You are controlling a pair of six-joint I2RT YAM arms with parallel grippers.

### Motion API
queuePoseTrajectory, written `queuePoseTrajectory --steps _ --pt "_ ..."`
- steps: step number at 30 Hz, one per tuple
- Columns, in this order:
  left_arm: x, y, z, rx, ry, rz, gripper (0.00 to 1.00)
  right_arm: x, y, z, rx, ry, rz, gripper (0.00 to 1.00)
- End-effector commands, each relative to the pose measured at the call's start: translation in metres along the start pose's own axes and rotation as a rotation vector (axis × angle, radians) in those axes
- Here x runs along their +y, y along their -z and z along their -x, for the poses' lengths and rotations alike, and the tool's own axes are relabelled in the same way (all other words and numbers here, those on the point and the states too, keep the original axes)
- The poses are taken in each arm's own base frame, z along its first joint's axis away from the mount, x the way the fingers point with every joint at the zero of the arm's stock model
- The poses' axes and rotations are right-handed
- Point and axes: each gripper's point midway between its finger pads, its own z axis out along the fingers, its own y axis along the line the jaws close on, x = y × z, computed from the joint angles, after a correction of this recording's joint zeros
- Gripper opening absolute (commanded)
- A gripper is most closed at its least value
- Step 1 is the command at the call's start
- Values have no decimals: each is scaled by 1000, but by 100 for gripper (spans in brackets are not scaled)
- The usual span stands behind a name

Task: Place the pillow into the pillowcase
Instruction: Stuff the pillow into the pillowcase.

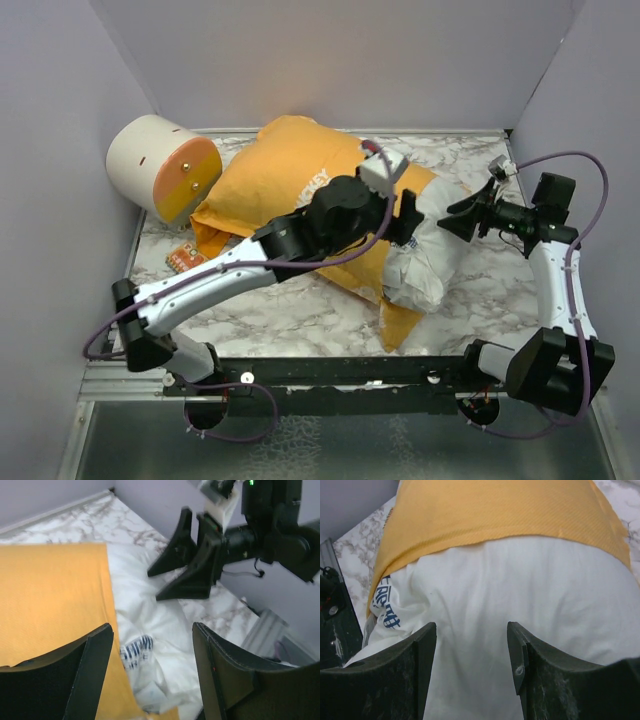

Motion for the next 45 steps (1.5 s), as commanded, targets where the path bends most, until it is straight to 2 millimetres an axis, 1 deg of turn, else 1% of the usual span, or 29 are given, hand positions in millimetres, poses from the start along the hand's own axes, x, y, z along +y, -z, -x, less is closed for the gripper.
queuePoseTrajectory --steps 1,2,4,5,6,8,10,13,16,18,21,22,25,27,29,30,32,38,43,45 --pt "44 -41 -19 226 -298 252 68 -25 -4 -3 -29 -83 -84 57" --pt "49 -57 -23 262 -347 281 68 -30 -6 -9 -17 -111 -89 57" --pt "57 -82 -25 310 -442 325 69 -36 -8 -16 -4 -142 -95 54" --pt "57 -92 -12 300 -471 347 69 -37 -8 -18 -4 -158 -95 53" --pt "62 -101 -11 311 -504 379 69 -38 -9 -19 -4 -168 -97 53" --pt "72 -113 -11 339 -572 443 69 -39 -9 -22 -4 -182 -102 53" --pt "83 -122 -11 352 -640 511 70 -40 -9 -23 -5 -185 -116 53" --pt "101 -131 -23 390 -728 589 72 -44 -9 -26 0 -193 -133 52" --pt "114 -136 -35 420 -741 599 71 -47 -10 -29 7 -203 -137 52" --pt "118 -137 -37 421 -733 600 69 -47 -10 -30 8 -204 -139 52" --pt "126 -136 -34 422 -733 623 58 -48 -10 -32 9 -206 -145 52" --pt "128 -137 -35 424 -733 626 56 -48 -10 -32 9 -205 -147 52" --pt "133 -138 -35 433 -727 622 40 -50 -10 -34 11 -208 -154 52" --pt "135 -137 -34 435 -722 627 34 -51 -10 -35 14 -208 -158 52" --pt "136 -137 -32 430 -719 628 34 -52 -11 -37 16 -211 -158 51" --pt "135 -137 -31 427 -720 627 36 -53 -11 -38 18 -216 -157 51" --pt "136 -136 -27 418 -724 636 42 -54 -11 -40 21 -221 -156 51" --pt "148 -136 -20 404 -711 661 55 -54 -12 -44 26 -230 -155 51" --pt "148 -140 -11 371 -663 625 55 -57 -17 -54 54 -242 -165 49" --pt "148 -142 -6 352 -632 603 50 -58 -20 -59 71 -246 -170 46"
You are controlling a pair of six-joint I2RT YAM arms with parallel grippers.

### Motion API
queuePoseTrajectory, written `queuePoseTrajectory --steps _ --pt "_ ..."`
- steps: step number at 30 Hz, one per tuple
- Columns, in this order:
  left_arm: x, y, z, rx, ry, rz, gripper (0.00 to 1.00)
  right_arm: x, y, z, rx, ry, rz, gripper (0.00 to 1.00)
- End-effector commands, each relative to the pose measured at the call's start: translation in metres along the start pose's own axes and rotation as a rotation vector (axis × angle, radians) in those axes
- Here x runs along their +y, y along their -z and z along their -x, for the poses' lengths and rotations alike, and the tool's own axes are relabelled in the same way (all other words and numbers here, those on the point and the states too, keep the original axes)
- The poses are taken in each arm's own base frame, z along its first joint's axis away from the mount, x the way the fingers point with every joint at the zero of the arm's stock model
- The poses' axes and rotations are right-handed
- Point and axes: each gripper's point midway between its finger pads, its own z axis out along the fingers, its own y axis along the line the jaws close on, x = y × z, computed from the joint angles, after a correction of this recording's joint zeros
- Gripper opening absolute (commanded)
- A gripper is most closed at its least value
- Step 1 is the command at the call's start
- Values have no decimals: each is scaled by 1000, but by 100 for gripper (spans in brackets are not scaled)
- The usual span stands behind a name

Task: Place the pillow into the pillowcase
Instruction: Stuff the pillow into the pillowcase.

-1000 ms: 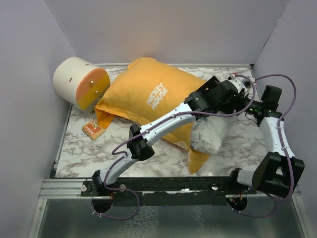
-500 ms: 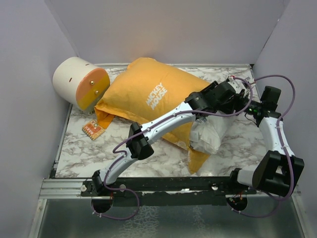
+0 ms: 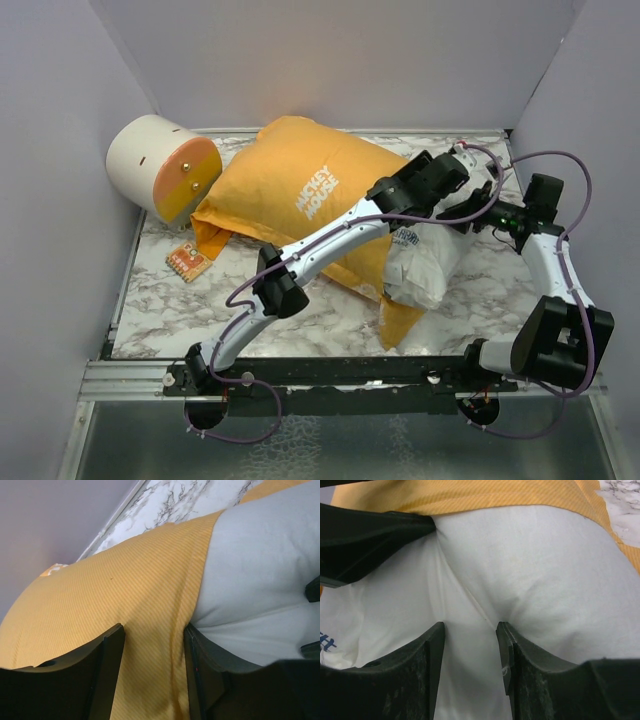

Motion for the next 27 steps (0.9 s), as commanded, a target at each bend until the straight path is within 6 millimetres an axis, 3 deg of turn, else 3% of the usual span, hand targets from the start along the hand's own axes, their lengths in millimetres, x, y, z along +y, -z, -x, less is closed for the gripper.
queuePoseTrajectory --steps 1,10,18,20,23,25,27 --pt "47 9 15 -43 89 35 48 -15 -9 -19 53 -13 -58 45" --pt "32 14 29 -101 186 -138 54 -14 -28 -39 130 -2 -52 24" --pt "40 9 24 -87 127 -78 52 -5 -37 -46 156 3 -12 23" --pt "40 8 22 -82 113 -71 46 -5 -38 -47 160 2 -8 23" --pt "39 10 25 -92 103 -73 28 -4 -39 -48 162 3 -5 23" --pt "33 13 31 -111 99 -106 4 -3 -39 -47 161 2 1 23" --pt "25 18 38 -138 105 -164 0 4 -39 -44 145 4 40 23"
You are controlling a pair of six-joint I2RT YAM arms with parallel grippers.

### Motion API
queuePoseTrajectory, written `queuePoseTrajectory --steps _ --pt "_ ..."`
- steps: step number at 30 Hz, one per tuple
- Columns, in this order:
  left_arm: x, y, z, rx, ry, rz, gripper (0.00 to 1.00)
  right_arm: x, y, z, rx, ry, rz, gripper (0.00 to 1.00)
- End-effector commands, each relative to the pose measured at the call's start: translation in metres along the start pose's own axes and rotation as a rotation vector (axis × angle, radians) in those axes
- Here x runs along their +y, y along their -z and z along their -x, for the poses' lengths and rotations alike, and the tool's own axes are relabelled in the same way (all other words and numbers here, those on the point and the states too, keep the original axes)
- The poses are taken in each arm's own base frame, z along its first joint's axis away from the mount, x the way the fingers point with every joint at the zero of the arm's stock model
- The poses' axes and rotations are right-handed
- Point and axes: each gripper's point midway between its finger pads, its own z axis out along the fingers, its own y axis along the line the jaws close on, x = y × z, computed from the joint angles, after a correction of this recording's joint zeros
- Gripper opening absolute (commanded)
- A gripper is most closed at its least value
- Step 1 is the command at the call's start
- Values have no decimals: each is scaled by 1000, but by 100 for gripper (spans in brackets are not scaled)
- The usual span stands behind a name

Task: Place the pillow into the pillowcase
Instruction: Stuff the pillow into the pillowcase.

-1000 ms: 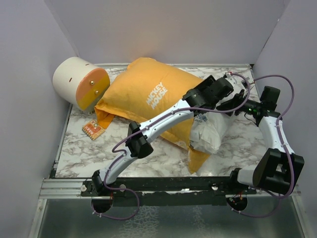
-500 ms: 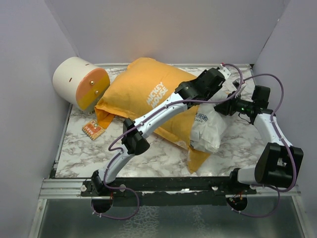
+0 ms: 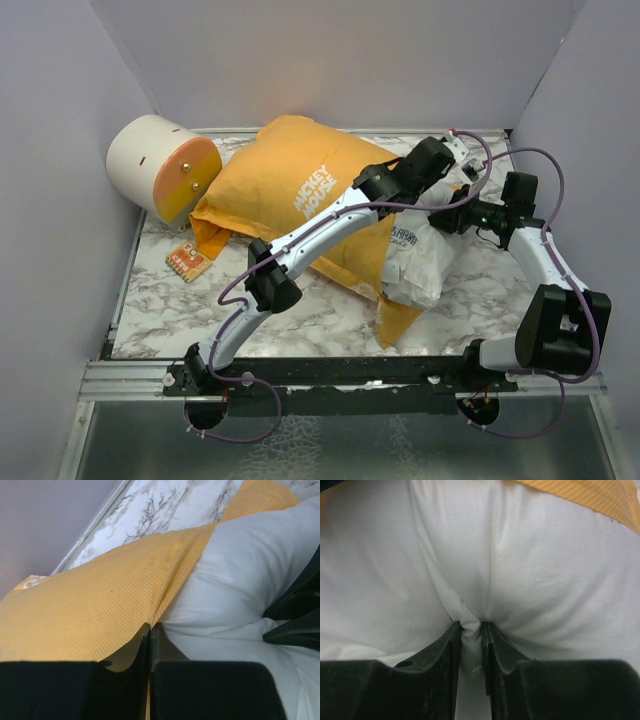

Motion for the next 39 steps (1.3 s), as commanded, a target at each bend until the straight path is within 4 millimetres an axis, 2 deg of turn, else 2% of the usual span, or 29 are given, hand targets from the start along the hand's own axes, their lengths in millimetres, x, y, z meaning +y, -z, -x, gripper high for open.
queuePoseTrajectory --steps 1,4,7,11,13,15,17,19,21,25,27,28,30,32,33,35,37,39 --pt "3 25 37 -121 31 -73 0 13 -6 -13 24 -37 64 24" --pt "-20 41 54 -183 86 -232 0 38 -2 -2 -41 -54 188 25" --pt "-49 66 74 -253 155 -434 0 48 -1 4 -99 -65 234 25" --pt "-92 111 99 -352 227 -684 0 43 -7 9 -114 -122 262 25" --pt "-113 133 108 -388 254 -784 0 33 -14 11 -123 -158 262 25" --pt "-130 151 117 -442 288 -869 0 22 -22 7 -132 -201 253 25" --pt "-146 159 111 -452 340 -947 0 19 -31 -7 -117 -239 287 25" --pt "-157 152 87 -424 391 -977 0 22 -33 -19 -92 -258 327 26" --pt "-161 133 52 -387 465 -961 0 27 -28 -18 -82 -207 357 28" --pt "-153 85 -21 -282 626 -899 0 41 -7 13 -103 41 334 40" --pt "-146 66 -54 -229 678 -854 0 39 13 31 -115 137 265 47" --pt "-143 60 -67 -207 699 -842 0 34 30 41 -131 163 227 49" --pt "-138 54 -83 -188 733 -823 0 22 71 62 -191 236 156 53" --pt "-136 50 -94 -176 753 -815 0 5 106 73 -203 302 51 58" --pt "-137 49 -99 -170 756 -815 0 -4 118 74 -188 302 7 60" --pt "-140 48 -102 -165 760 -826 0 -26 129 70 -135 289 -56 68" --pt "-143 49 -105 -161 765 -842 0 -51 128 57 -86 246 -76 80" --pt "-143 51 -104 -168 768 -849 0 -66 121 36 -52 196 -53 94"
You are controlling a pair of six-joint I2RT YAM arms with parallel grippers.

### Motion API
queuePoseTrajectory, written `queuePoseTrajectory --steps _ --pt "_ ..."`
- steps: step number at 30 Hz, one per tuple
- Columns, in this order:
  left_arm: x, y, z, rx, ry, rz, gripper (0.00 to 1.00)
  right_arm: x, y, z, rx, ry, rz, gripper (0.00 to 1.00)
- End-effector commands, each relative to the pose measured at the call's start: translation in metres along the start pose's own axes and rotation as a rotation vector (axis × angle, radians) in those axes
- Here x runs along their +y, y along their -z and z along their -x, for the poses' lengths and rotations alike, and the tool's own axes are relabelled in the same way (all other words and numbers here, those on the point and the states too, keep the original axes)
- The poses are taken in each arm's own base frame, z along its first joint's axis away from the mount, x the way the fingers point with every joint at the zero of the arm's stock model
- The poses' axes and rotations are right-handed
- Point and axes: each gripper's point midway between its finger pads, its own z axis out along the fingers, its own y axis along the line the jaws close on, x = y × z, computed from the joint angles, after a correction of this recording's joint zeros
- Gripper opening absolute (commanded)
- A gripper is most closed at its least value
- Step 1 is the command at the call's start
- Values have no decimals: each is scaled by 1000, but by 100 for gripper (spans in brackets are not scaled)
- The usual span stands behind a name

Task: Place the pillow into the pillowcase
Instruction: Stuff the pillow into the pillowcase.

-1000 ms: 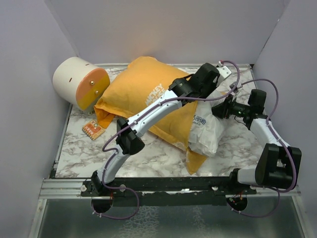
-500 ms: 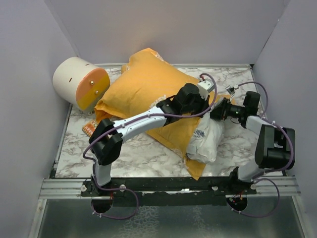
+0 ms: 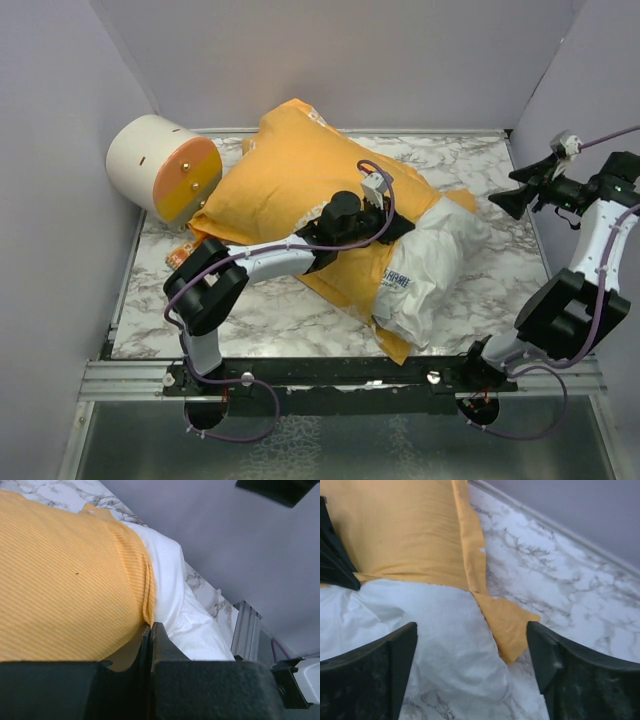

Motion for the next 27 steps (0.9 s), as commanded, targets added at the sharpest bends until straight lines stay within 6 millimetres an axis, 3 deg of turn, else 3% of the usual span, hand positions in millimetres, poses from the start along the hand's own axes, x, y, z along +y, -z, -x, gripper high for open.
queuePoseTrajectory --steps 1,6,11,12,14,15,16,18,20,23,25,27 --pt "-3 10 -68 201 99 -43 0 4 -8 -89 151 -194 81 99" --pt "-18 11 -55 182 82 -83 0 35 -40 -139 181 -249 173 100" --pt "-57 4 -29 162 8 -168 0 92 -93 -158 196 -286 344 97" --pt "-67 1 -19 147 -17 -189 0 104 -101 -155 186 -288 389 86" --pt "-88 -5 5 111 -66 -232 0 123 -112 -139 146 -296 461 54" --pt "-101 -9 23 80 -91 -260 0 128 -114 -124 111 -292 487 34" --pt "-111 -14 38 57 -109 -281 0 130 -114 -104 66 -285 507 20" --pt "-139 -25 72 7 -147 -335 0 129 -111 -54 -12 -240 526 7" --pt "-167 -36 102 -33 -187 -393 0 121 -106 0 -53 -209 419 1" --pt "-212 -49 142 -100 -236 -473 0 91 -93 87 -230 -75 219 1" --pt "-235 -53 164 -144 -258 -509 0 66 -76 137 -324 -41 120 1" --pt "-246 -56 179 -181 -267 -532 0 53 -62 172 -426 16 39 1"
